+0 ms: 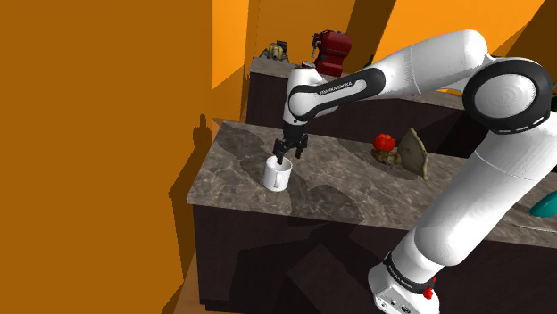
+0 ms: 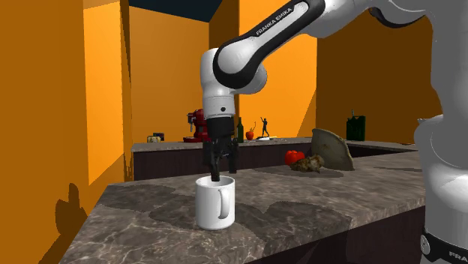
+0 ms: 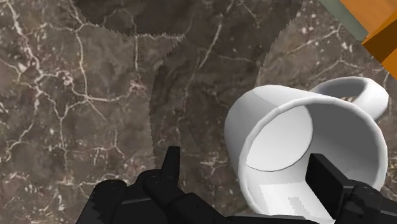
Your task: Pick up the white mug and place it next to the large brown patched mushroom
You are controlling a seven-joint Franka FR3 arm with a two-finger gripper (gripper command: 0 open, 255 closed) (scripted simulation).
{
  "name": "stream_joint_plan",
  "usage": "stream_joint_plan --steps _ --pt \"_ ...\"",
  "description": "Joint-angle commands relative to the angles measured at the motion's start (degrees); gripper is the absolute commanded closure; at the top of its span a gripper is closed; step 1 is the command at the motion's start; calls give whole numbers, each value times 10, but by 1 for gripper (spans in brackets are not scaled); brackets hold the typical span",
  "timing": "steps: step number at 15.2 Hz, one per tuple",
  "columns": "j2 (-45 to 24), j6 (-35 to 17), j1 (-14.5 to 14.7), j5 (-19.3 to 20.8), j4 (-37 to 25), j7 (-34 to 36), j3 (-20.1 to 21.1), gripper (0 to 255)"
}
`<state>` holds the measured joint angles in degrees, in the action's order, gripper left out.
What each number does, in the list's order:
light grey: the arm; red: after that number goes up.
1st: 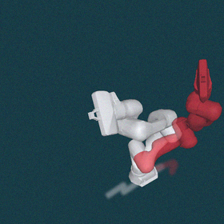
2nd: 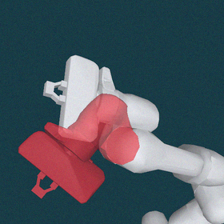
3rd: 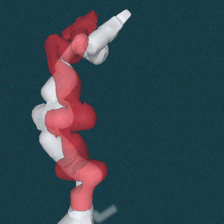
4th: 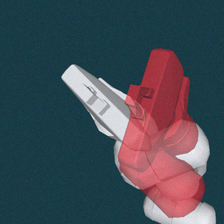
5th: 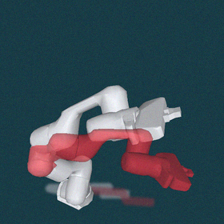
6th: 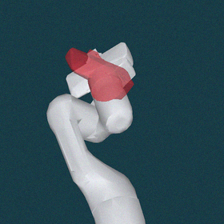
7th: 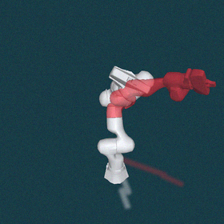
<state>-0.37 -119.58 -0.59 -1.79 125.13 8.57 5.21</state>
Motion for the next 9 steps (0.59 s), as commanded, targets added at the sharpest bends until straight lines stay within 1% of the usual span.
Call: stream_joint_plan --steps 1,4,9 --pt "-9 -15 0 1 6 0 0 0" --pt "-21 -43 1 1 22 1 0 0" --pt "-21 -43 1 1 22 1 0 0"
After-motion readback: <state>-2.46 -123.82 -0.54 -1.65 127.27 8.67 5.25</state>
